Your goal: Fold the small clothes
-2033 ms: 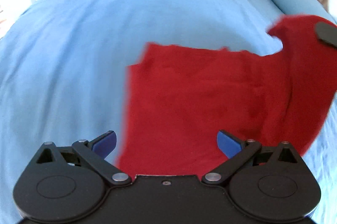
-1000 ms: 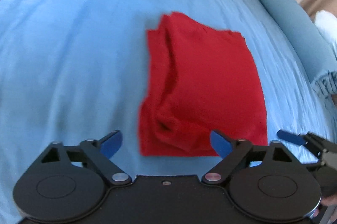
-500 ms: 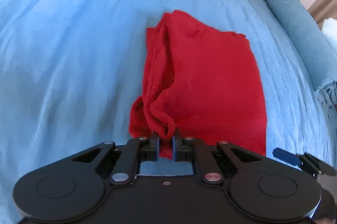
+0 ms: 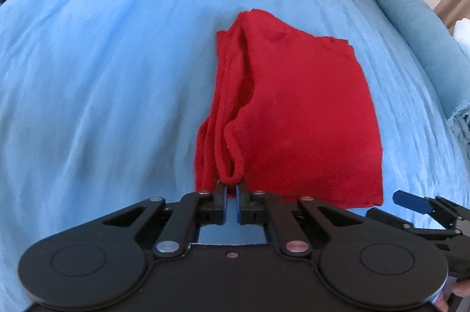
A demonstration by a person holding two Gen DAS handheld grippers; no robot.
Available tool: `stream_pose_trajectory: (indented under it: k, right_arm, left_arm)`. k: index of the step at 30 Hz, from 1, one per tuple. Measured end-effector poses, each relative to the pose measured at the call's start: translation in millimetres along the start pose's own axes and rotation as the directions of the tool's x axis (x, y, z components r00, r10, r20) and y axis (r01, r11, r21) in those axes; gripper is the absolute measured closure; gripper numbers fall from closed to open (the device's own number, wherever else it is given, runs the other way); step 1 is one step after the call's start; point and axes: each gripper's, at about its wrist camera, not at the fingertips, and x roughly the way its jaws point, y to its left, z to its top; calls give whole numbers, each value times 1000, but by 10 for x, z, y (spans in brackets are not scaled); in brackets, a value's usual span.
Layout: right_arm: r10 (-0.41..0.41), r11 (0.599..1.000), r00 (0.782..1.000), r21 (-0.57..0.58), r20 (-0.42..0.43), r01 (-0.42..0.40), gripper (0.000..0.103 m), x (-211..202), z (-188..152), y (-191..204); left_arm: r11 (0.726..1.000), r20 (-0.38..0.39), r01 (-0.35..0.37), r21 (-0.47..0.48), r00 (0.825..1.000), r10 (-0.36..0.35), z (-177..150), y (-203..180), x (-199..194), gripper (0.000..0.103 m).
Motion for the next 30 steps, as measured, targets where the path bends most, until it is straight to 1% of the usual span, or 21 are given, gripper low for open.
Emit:
stream_pose_trajectory:
  k: [5, 6, 7, 8, 9, 10, 11, 13, 16, 17, 19, 22, 24, 26, 28, 30]
  right_arm:
    - [-1, 1000, 1000, -3, -3, 1, 11, 4, 15, -29]
    - [-1, 1000, 1000, -3, -1, 1, 11, -2, 19, -36]
    - [-3, 1000, 1000, -2, 1, 3, 11, -11, 25, -41]
    - [-6, 1000, 1000, 0, 4, 6, 11, -21, 33, -51]
    - [-9, 1000, 1000, 3, 7, 9, 11, -32, 43, -64]
    - [-11, 1000, 1000, 6, 10, 11, 11, -40, 53, -74]
    - [-13, 1000, 1000, 11, 13, 13, 11, -47, 70, -95]
    - [-16, 1000, 1000, 21, 16, 16, 11, -43, 116, -139]
    - [-1, 999, 1000, 48, 8, 0, 11, -4, 254, -250]
    - [8, 998, 1000, 65, 1, -8, 10, 19, 328, -306]
    - [32, 994, 999, 106, -2, -32, 2, 66, 481, -433]
    - [79, 979, 997, 186, 1, -78, 0, 179, 728, -658]
    - [120, 963, 993, 245, -4, -115, 0, 297, 863, -805]
    - [171, 939, 985, 306, -14, -158, 0, 462, 972, -942]
    - [207, 914, 978, 360, -21, -186, 1, 628, 1041, -1036]
    - [236, 892, 971, 404, -35, -202, 4, 782, 1068, -1111]
  left_arm:
    - [1000, -10, -15, -5, 1000, 14, -17, 25, 85, 96]
    - [1000, -13, -19, -8, 1000, 19, -9, 15, 88, 93]
    - [1000, -10, -23, -11, 1000, 23, 2, 4, 75, 87]
    - [999, -3, -34, -10, 999, 34, 16, -13, 55, 65]
    - [999, 6, -45, -5, 999, 45, 29, -33, 26, 51]
    - [998, 24, -55, 3, 998, 55, 42, -52, -13, 25]
    - [998, 48, -60, 10, 997, 59, 51, -66, -56, 15]
    - [998, 82, -54, 26, 995, 52, 98, -80, -115, 12]
    - [999, 87, -29, 40, 996, 25, 277, -45, -79, 12]
    - [999, 86, -19, 46, 996, 15, 364, -30, -50, 12]
    - [998, 88, 9, 67, 996, -15, 588, -18, 18, 12]
    - [994, 84, 43, 97, 995, -51, 953, -29, 178, 12]
    - [993, 69, 74, 94, 994, -80, 1158, -8, 336, 12]
    - [992, 39, 95, 79, 994, -98, 1292, 23, 502, 12]
    - [991, -5, 124, 58, 992, -124, 1372, 65, 670, 16]
    - [988, -49, 146, 40, 988, -144, 1379, 75, 801, 21]
